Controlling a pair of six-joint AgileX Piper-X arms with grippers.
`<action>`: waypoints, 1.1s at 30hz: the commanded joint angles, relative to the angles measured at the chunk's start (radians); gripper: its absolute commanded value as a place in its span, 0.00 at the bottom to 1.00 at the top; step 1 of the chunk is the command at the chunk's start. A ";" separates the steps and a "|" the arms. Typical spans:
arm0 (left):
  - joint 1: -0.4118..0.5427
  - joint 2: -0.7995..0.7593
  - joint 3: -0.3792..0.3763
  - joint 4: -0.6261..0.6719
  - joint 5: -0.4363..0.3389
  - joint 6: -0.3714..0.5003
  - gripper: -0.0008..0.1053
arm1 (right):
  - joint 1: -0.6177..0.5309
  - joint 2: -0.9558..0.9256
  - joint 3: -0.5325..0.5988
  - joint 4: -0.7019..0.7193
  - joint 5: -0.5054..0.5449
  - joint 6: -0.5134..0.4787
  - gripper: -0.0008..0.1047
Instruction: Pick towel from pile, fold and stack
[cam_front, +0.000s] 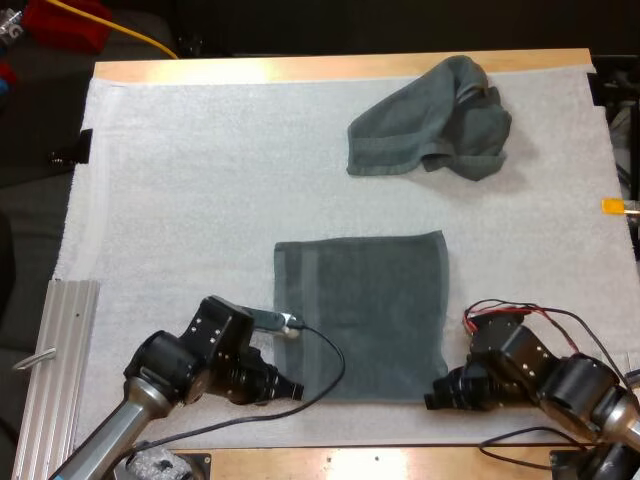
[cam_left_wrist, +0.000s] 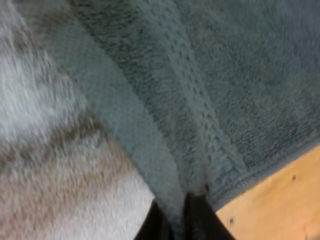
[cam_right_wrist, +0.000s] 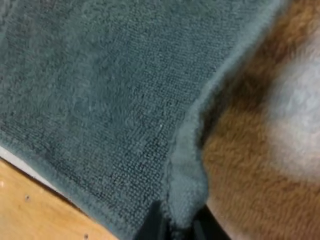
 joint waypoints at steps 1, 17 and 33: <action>-0.006 -0.008 -0.007 0.019 -0.016 0.004 0.01 | 0.006 -0.016 -0.010 0.038 0.018 0.032 0.02; 0.219 0.105 -0.007 -0.187 0.181 -0.011 0.01 | -0.187 0.033 -0.010 -0.128 0.026 0.378 0.02; 0.315 0.410 -0.207 -0.322 0.229 -0.044 0.01 | -0.426 0.324 -0.010 -0.502 -0.169 0.481 0.02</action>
